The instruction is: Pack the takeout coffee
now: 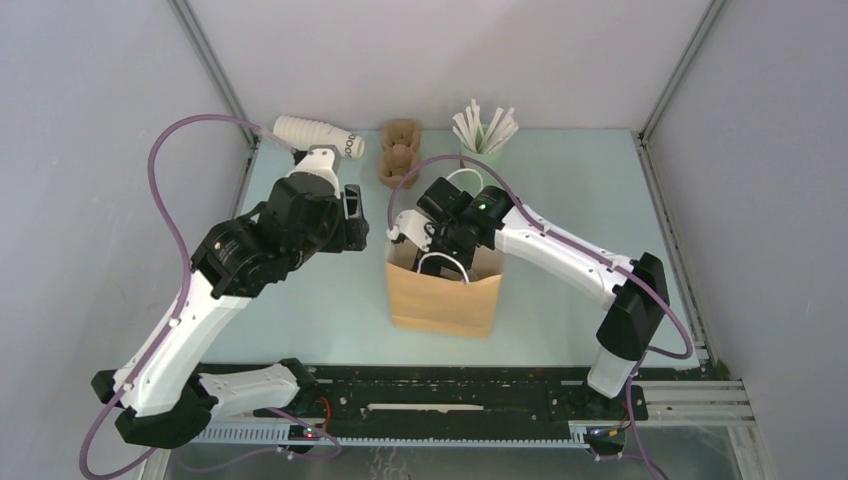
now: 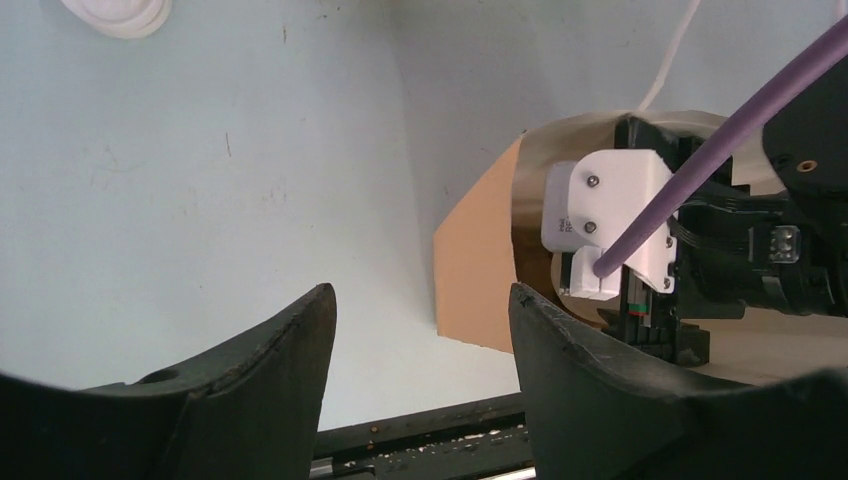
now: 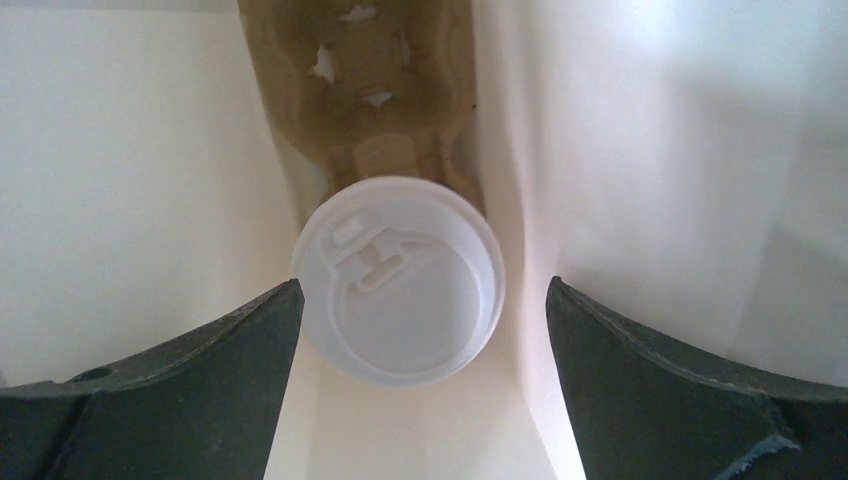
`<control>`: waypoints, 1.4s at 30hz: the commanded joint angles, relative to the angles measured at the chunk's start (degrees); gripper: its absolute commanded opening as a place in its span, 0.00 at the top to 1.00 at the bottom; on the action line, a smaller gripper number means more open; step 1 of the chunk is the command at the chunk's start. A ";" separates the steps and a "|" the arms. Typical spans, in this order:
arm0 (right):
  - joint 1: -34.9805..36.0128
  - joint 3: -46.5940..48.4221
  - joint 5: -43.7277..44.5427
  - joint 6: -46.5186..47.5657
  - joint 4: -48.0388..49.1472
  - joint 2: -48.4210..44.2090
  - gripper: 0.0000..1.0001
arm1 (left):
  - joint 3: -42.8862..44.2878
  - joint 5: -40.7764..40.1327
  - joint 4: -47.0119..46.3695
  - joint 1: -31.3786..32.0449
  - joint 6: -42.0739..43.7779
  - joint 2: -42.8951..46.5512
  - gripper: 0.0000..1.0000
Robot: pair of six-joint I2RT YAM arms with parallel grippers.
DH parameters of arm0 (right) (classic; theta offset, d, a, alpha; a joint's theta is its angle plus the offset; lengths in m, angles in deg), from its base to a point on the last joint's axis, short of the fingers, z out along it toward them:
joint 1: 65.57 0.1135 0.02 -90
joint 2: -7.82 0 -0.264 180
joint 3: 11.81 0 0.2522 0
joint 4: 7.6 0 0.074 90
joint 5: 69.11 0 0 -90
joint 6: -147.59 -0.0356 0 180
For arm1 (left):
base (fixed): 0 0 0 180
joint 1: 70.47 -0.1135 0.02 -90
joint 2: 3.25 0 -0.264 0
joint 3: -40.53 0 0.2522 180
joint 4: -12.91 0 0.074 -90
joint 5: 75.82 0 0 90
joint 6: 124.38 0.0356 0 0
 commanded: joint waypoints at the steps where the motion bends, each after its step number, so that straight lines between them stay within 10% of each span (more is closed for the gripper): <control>1: 0.27 3.42 1.21 -2.44 -1.79 -3.78 0.00 | -1.31 1.17 -2.68 -0.38 -1.38 1.46 0.31; 19: 0.97 8.57 4.39 -8.97 -2.84 -7.44 0.00 | -5.83 2.70 -4.97 -0.32 -4.02 4.35 0.32; 32: 1.08 28.74 9.42 -14.94 -5.77 -10.25 0.00 | -6.99 1.86 -5.41 -0.35 -3.34 6.32 0.32; 42: -12.80 23.15 19.38 -27.83 21.45 -12.41 0.00 | -5.10 2.76 -3.68 -0.39 -1.27 5.41 0.32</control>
